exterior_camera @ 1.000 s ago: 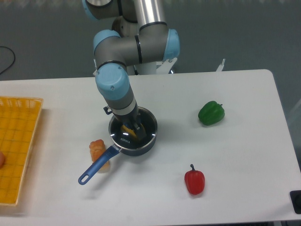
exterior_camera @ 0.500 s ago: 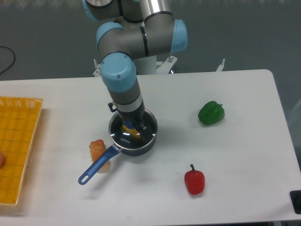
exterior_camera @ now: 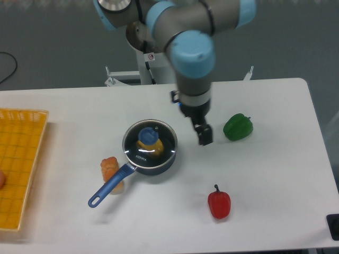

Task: Close the pot lid
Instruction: 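Open the gripper, release the knob and lift away from the saucepan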

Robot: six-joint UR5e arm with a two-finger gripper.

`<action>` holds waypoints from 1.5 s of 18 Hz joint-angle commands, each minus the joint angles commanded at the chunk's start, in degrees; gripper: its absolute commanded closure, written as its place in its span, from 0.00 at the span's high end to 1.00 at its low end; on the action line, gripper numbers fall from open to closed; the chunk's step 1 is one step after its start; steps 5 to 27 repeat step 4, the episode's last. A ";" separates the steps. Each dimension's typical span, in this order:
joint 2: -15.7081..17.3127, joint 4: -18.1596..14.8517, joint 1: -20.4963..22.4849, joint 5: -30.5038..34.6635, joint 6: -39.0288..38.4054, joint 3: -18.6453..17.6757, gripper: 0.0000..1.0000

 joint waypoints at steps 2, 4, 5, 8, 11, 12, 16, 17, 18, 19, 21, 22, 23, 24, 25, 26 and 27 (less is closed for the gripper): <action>0.62 -0.80 2.03 -0.53 3.70 -0.17 1.00; 1.32 -0.98 4.48 -4.11 4.24 -0.61 1.00; 1.32 -0.98 4.48 -4.11 4.24 -0.61 1.00; 1.32 -0.98 4.48 -4.11 4.24 -0.61 1.00; 1.32 -0.98 4.48 -4.11 4.24 -0.61 1.00; 1.32 -0.98 4.48 -4.11 4.24 -0.61 1.00; 1.32 -0.98 4.48 -4.11 4.24 -0.61 1.00; 1.32 -0.98 4.48 -4.11 4.24 -0.61 1.00; 1.32 -0.98 4.48 -4.11 4.24 -0.61 1.00; 1.32 -0.98 4.48 -4.11 4.24 -0.61 1.00; 1.32 -0.98 4.48 -4.11 4.24 -0.61 1.00; 1.32 -0.98 4.48 -4.11 4.24 -0.61 1.00; 1.32 -0.98 4.48 -4.11 4.24 -0.61 1.00; 1.32 -0.98 4.48 -4.11 4.24 -0.61 1.00; 1.32 -0.98 4.48 -4.11 4.24 -0.61 1.00; 1.32 -0.98 4.48 -4.11 4.24 -0.61 1.00; 1.32 -0.98 4.48 -4.11 4.24 -0.61 1.00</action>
